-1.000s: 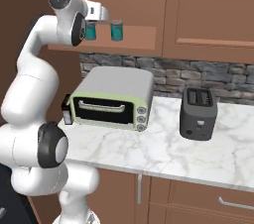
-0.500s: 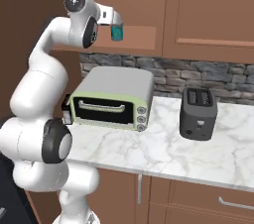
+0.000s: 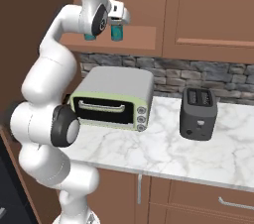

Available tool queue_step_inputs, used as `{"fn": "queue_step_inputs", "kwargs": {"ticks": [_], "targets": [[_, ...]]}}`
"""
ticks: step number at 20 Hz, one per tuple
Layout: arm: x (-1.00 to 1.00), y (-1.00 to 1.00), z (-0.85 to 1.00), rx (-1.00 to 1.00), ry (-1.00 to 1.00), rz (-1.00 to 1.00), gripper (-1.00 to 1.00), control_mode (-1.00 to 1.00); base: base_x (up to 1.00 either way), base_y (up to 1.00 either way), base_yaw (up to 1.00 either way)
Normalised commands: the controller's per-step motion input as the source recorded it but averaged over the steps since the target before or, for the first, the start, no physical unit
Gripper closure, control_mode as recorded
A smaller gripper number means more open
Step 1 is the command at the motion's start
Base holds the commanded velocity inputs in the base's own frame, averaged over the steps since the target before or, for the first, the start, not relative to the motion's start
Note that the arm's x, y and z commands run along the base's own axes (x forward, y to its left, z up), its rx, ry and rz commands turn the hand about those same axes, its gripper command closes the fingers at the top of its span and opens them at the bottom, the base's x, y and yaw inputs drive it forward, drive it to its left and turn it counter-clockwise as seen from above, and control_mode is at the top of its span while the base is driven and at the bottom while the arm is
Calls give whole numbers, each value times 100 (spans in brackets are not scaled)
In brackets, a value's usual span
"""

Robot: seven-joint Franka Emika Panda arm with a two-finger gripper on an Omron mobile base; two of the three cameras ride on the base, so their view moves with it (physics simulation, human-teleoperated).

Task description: Restock the canned food cabinet by taking the new fresh canned food from the counter and placing it in the cabinet. Then, take the old canned food from the cabinet and place it on the counter.

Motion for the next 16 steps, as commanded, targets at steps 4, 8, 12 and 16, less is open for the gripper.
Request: {"fn": "queue_step_inputs", "kwargs": {"ticks": [4,8,12,16], "targets": [[3,-30,-6,0,0,0,-100,-100,0,0,0],[21,0,-37,0,2,0,-100,-100,0,0,0],[26,0,-41,0,0,0,-100,-100,0,0,0],[21,0,-24,0,1,0,-100,-100,0,0,0]]}}
